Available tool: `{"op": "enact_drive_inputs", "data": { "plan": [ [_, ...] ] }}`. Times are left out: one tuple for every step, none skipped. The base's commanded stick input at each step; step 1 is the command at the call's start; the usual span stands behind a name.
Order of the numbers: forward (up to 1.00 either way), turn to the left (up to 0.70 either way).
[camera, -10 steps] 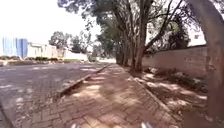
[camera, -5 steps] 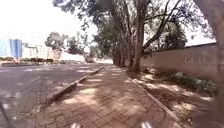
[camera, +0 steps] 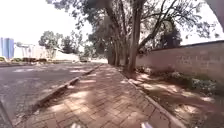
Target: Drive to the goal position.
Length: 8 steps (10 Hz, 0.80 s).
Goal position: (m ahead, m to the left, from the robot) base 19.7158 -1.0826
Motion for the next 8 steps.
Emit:
{"op": "enact_drive_inputs", "data": {
  "plan": [
    [0.5,0.0],
    [0.5,0.0],
    [0.5,0.0],
    [0.5,0.0],
    [0.5,0.0],
    [0.5,0.0],
    [0.5,0.0],
    [0.5,0.0]
  ]
}}
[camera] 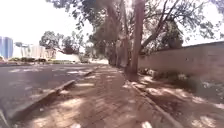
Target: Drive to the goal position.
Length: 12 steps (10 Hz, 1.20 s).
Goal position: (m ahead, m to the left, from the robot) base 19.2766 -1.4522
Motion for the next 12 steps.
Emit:
{"op": "enact_drive_inputs", "data": {
  "plan": [
    [0.5,0.0],
    [0.5,0.0],
    [0.5,0.0],
    [0.5,0.0],
    [0.5,0.0],
    [0.5,0.0],
    [0.5,0.0],
    [0.5,0.0],
    [0.5,0.0],
    [0.5,0.0],
    [0.5,0.0],
    [0.5,0.0]
  ]
}}
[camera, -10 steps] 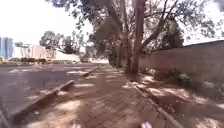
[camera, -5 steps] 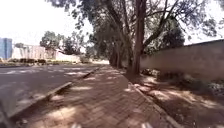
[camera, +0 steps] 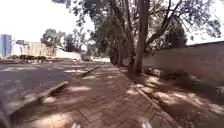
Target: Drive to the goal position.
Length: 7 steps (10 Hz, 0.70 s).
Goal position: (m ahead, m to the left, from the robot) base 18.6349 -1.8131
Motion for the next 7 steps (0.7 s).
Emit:
{"op": "enact_drive_inputs", "data": {
  "plan": [
    [0.5,0.0],
    [0.5,0.0],
    [0.5,0.0],
    [0.5,0.0],
    [0.5,0.0],
    [0.5,0.0],
    [0.5,0.0]
  ]
}}
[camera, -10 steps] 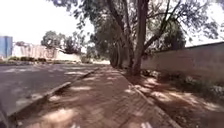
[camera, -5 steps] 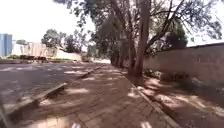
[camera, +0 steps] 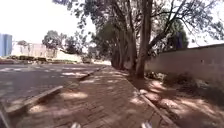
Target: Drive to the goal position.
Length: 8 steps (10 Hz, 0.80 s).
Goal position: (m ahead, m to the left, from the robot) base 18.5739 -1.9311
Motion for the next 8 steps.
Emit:
{"op": "enact_drive_inputs", "data": {
  "plan": [
    [0.5,0.0],
    [0.5,0.0],
    [0.5,0.0],
    [0.5,0.0],
    [0.5,0.0],
    [0.5,0.0],
    [0.5,0.0],
    [0.5,0.0]
  ]
}}
